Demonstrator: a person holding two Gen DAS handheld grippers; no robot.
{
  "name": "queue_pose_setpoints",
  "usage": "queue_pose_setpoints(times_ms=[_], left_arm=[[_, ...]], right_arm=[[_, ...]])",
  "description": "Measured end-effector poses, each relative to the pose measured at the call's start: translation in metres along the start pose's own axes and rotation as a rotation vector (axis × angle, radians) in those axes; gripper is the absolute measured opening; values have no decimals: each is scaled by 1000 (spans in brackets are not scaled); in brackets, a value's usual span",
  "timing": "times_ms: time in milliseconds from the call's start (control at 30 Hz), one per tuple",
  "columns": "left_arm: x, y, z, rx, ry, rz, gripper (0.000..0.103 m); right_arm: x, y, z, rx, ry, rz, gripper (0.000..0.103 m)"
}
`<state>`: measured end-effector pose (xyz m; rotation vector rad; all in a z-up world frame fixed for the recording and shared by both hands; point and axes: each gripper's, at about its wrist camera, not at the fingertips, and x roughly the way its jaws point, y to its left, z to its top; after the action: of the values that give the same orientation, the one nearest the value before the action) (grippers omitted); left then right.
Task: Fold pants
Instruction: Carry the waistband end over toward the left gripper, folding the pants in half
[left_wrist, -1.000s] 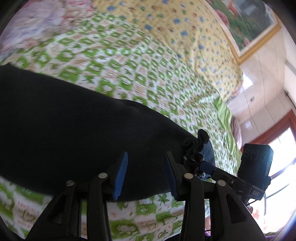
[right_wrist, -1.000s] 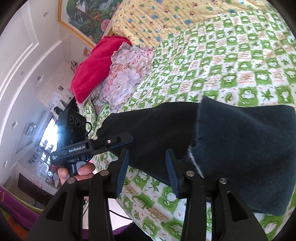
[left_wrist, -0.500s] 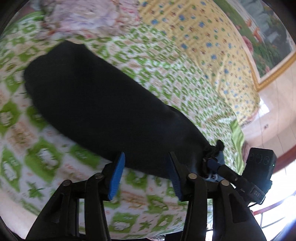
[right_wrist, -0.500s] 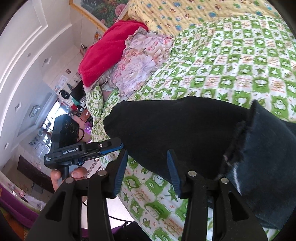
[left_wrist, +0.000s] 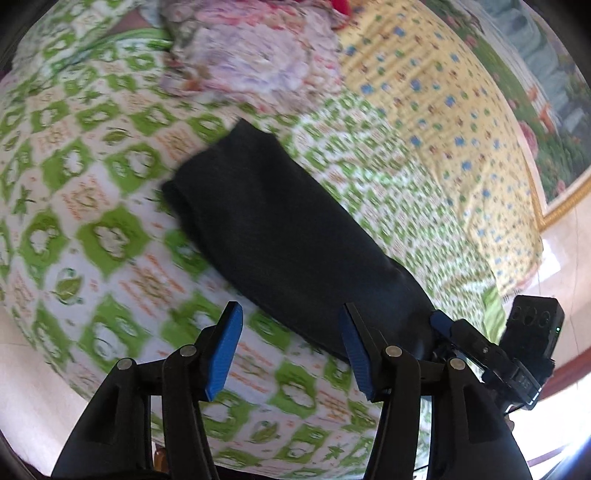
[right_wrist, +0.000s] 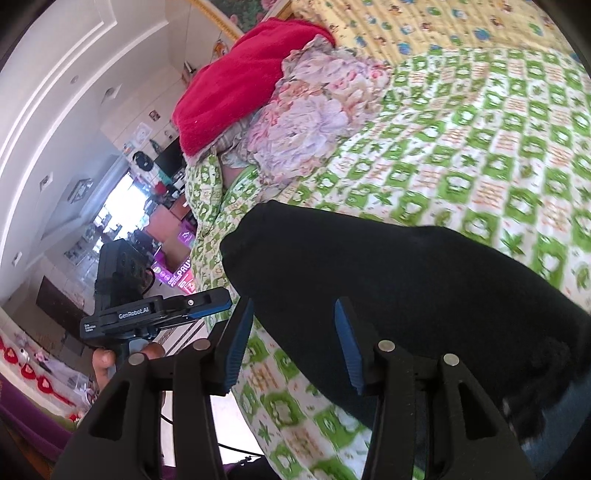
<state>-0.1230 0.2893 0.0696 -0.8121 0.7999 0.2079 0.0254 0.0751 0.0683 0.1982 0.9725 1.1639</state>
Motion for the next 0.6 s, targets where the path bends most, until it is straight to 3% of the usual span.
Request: queue_pose_setpoints(times_ms=[233, 600], left_arm=[[-2, 29, 15, -74, -32, 29, 58], [13, 55, 24, -159, -18, 16, 58]], right_arm=[[29, 10, 20, -52, 47, 16, 49], [85, 20, 64, -144, 127, 23, 50]])
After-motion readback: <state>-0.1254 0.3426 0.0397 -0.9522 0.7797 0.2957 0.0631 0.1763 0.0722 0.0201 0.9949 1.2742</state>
